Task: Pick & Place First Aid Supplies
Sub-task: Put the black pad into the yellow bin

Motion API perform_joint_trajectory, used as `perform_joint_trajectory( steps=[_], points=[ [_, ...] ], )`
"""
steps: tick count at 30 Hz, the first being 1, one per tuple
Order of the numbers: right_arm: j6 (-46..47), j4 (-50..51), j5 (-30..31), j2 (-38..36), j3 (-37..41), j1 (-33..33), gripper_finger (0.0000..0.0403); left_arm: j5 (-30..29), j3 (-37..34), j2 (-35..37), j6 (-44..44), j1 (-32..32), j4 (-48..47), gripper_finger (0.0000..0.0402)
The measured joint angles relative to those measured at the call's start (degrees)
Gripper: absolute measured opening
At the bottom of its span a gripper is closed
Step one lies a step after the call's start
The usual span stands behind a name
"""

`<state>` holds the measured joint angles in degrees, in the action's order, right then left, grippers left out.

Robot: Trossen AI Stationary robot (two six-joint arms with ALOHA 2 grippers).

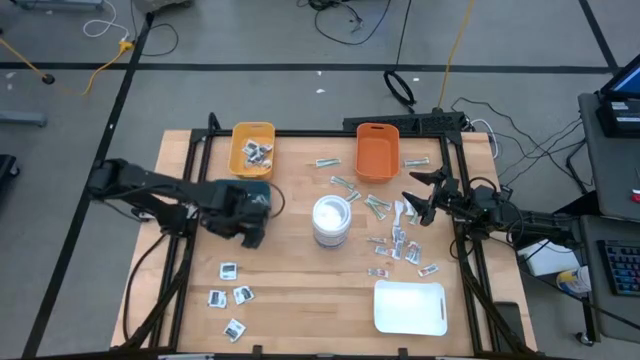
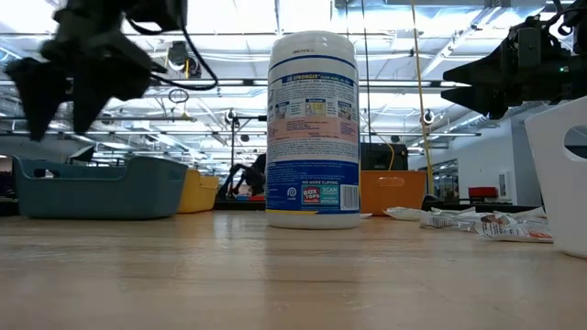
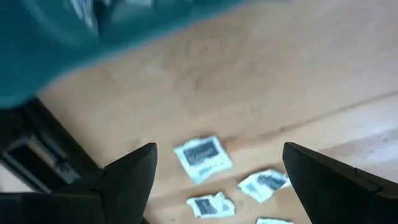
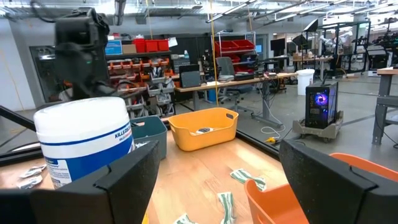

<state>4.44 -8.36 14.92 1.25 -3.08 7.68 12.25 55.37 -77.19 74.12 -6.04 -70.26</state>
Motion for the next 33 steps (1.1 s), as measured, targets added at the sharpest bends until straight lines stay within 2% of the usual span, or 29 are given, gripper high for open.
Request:
perform_joint_trajectory(
  steps=[10,16,23,27,33],
  points=[
    [0.00,0.00,0.00,0.00,0.00,0.00,0.0326,0.18,-1.47,0.11,13.73,-13.09,0.35,0.0353],
    [-0.01,0.00,0.00,0.00,-0.01,-0.01,0.0323,-0.28,-3.98,-0.66,18.70,-17.50,6.27,0.0348],
    [0.01,0.00,0.00,0.01,-0.01,-0.01,0.0322,-0.63,-8.62,-2.60,22.99,-20.04,12.65,0.0274],
    [0.00,0.00,0.00,-0.01,-0.01,-0.01,0.0322,-0.96,-11.84,-4.31,24.11,-21.33,19.66,0.0230],
    [0.00,0.00,0.00,0.01,0.00,-0.01,0.0322,-0.83,-15.65,-6.82,25.90,-23.09,26.63,0.0196]
  ],
)
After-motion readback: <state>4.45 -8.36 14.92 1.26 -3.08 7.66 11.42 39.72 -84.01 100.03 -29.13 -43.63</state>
